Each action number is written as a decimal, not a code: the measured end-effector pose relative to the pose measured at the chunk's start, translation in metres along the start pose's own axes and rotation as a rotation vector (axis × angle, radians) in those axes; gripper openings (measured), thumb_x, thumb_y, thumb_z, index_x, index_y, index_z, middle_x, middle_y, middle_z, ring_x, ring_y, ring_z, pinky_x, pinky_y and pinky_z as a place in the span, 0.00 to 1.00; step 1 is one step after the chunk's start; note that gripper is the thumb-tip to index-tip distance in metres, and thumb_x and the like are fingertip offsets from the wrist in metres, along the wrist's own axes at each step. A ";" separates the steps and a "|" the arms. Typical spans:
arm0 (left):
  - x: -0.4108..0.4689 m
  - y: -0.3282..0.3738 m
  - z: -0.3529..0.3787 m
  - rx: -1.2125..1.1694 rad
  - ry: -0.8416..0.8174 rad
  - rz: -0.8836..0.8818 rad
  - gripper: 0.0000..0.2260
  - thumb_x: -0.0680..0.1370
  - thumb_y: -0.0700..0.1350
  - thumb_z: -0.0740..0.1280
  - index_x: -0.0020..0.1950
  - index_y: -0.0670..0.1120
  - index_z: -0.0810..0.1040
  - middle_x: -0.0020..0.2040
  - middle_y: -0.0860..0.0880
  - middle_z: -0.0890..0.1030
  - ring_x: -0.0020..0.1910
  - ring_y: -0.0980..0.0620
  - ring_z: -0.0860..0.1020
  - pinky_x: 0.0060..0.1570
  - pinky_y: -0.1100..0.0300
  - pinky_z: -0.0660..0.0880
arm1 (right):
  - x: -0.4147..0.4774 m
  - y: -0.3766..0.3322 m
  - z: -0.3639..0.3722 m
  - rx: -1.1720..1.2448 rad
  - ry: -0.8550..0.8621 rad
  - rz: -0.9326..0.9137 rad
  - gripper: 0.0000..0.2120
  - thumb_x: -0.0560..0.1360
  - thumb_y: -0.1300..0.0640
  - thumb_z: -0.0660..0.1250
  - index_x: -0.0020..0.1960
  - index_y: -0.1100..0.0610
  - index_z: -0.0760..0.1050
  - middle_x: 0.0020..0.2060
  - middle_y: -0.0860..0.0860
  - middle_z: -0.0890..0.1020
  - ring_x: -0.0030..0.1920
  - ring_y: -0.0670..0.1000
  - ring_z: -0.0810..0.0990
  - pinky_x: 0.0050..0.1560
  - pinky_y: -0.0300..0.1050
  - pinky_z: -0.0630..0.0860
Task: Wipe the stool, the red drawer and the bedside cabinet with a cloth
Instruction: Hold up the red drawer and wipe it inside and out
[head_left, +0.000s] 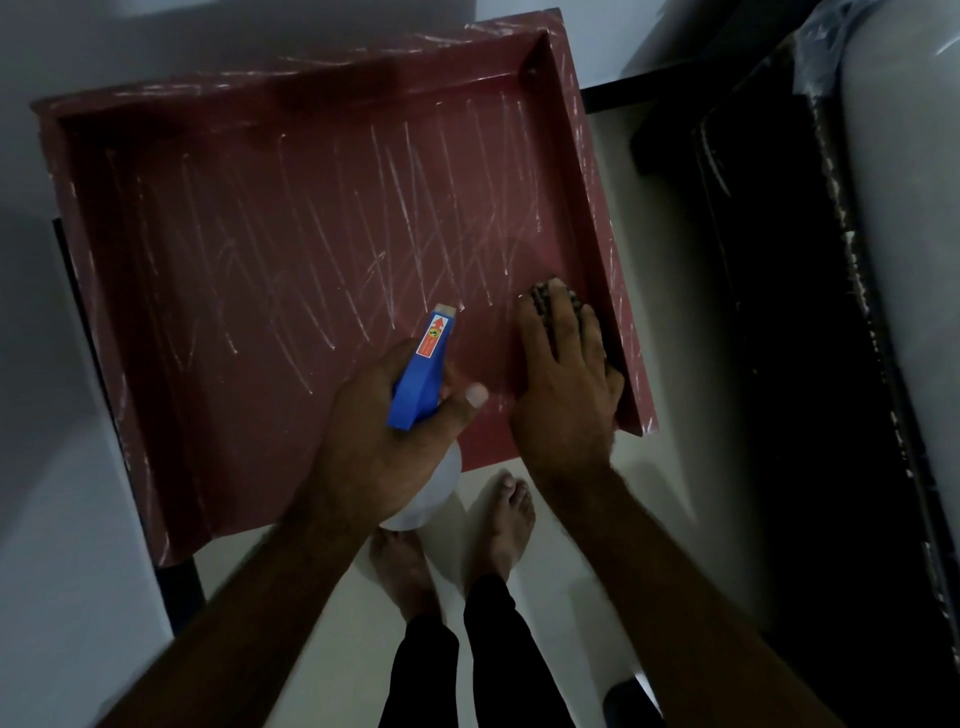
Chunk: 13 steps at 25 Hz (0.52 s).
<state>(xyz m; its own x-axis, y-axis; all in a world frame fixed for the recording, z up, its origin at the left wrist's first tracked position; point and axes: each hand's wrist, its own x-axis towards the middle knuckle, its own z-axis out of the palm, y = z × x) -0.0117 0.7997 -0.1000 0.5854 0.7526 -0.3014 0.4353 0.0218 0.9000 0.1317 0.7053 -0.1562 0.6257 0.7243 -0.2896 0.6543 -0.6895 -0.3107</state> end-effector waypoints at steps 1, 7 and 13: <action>0.000 -0.001 0.000 -0.003 -0.004 0.000 0.23 0.73 0.61 0.73 0.47 0.40 0.78 0.39 0.40 0.80 0.39 0.42 0.80 0.43 0.51 0.78 | -0.001 0.002 0.001 0.023 0.037 0.003 0.39 0.75 0.57 0.68 0.83 0.45 0.57 0.83 0.51 0.57 0.83 0.60 0.53 0.73 0.77 0.60; 0.001 0.000 -0.001 -0.006 -0.027 0.004 0.21 0.73 0.59 0.72 0.45 0.41 0.78 0.39 0.40 0.80 0.39 0.42 0.80 0.43 0.52 0.78 | -0.004 0.010 0.009 0.011 0.118 -0.072 0.29 0.79 0.50 0.54 0.79 0.50 0.66 0.79 0.52 0.68 0.81 0.63 0.59 0.69 0.78 0.66; -0.001 0.004 -0.001 0.023 -0.037 0.011 0.21 0.74 0.59 0.74 0.47 0.40 0.77 0.39 0.40 0.79 0.38 0.41 0.79 0.42 0.50 0.77 | -0.003 0.015 0.016 -0.045 0.197 -0.116 0.29 0.76 0.54 0.71 0.77 0.51 0.70 0.76 0.52 0.73 0.77 0.65 0.67 0.63 0.75 0.73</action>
<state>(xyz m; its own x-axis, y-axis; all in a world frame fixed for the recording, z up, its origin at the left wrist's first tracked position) -0.0115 0.7999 -0.0956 0.6153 0.7275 -0.3035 0.4438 -0.0015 0.8961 0.1329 0.6934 -0.1742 0.6130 0.7869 -0.0706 0.7423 -0.6042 -0.2896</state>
